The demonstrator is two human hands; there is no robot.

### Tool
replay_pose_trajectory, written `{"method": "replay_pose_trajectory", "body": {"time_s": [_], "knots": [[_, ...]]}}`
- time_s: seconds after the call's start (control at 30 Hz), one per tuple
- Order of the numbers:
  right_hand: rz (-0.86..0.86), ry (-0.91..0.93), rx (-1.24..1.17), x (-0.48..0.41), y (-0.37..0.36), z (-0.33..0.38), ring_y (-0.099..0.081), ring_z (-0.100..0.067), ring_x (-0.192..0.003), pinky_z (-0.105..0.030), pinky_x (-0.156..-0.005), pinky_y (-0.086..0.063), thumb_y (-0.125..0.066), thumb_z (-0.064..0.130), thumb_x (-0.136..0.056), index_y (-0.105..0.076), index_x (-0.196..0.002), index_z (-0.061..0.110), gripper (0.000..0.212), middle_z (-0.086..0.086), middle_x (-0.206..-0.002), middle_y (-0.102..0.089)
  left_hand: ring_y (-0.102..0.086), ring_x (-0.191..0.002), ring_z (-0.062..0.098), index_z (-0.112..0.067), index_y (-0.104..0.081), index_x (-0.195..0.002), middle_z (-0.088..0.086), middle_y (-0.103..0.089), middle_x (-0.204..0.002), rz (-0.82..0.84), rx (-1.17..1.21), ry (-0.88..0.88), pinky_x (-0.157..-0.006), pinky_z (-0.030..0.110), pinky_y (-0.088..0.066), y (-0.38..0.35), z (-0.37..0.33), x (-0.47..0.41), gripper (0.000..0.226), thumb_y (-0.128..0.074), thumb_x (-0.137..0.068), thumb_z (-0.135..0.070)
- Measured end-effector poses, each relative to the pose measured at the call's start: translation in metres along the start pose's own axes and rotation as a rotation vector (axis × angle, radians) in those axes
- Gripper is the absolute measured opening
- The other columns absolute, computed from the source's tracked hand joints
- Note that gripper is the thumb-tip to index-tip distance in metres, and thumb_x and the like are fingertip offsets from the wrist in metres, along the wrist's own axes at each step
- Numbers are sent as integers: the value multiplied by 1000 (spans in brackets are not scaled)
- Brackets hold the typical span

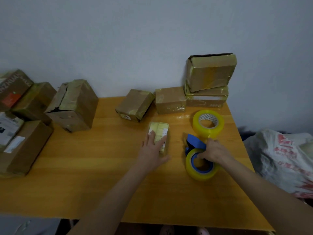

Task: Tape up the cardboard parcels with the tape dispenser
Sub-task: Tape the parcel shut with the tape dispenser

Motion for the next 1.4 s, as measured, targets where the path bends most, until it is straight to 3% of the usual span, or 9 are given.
{"method": "replay_pose_trajectory", "body": {"time_s": [0.13,0.27,0.4,0.6,0.73,0.87,1.0,1.2,1.4], "knots": [[39,27,-46,-7,-13,-14,-56,-16,-62,-27,-52,-44,-68,31,-88,-51,-99,13,27,-3,-77,-58,9,-147,27,-46,-7,-148,4,12,-160,20,16,-19,-117,49,-20,-1,10,-3,79,-59,-90,-39],[69,21,-132,-10,-12,-15,-48,-17,-57,-29,-52,-37,-72,24,-85,-46,-77,12,29,-4,-68,-48,3,-148,22,-42,-25,-147,1,2,-161,-70,113,-46,-116,44,-26,2,-8,-3,62,-55,-95,-26],[82,47,-291,-9,-1,-8,-44,-15,-58,-28,-49,-34,-69,6,-82,-39,-85,13,31,-5,-73,-43,2,-148,19,-38,-33,-145,0,-3,-161,-101,204,-53,-116,41,-24,4,-7,-3,58,-55,-95,-17],[179,-11,-400,10,11,-19,-24,-13,-35,-24,-40,-23,-62,-1,-72,-29,-61,17,39,4,-41,-27,-1,-148,19,-39,-32,-145,-3,-5,-161,-92,132,-76,-114,35,-24,6,-11,2,64,-51,-94,-5],[189,75,-540,22,44,-9,-47,-20,-55,-33,-57,-37,-69,6,-74,-51,-79,8,19,-8,-67,-52,-17,-145,22,-31,-33,-147,1,-16,-159,-67,305,-66,-115,36,-26,24,-5,3,63,-59,-92,-15],[153,262,-657,40,81,27,-65,-23,-92,-29,-69,-50,-83,24,-74,-51,-110,21,48,-5,-107,-63,-54,-118,21,-9,-49,-136,10,-53,-135,-289,918,168,-93,31,-47,72,16,5,47,-56,-95,-30],[80,444,-570,62,97,59,-65,-17,-94,-25,-74,-50,-84,18,-72,-54,-108,22,48,-1,-107,-62,-65,-96,19,-11,-52,-124,6,-63,-116,-19,1505,294,-72,29,-56,64,5,8,55,-50,-91,-55],[76,581,-456,81,92,80,-64,-10,-91,-18,-70,-49,-80,5,-72,-58,-111,27,50,1,-106,-63,-63,-103,23,-6,-51,-126,10,-62,-120,102,1546,370,-76,33,-57,49,5,18,71,-55,-83,-63],[103,688,-324,91,85,93,-64,-5,-87,-17,-68,-49,-79,26,-56,-54,-105,34,55,4,-102,-60,-68,-81,12,-9,-64,-101,1,-73,-83,121,1473,333,-64,25,-55,42,7,19,27,-68,-87,-31]]}}
Point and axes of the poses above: each hand's wrist, its own x-axis away from the middle knuckle, its own y-axis out of the back of the hand, z = x × y, the point moved 10 cm from there along -x, towards the middle knuckle
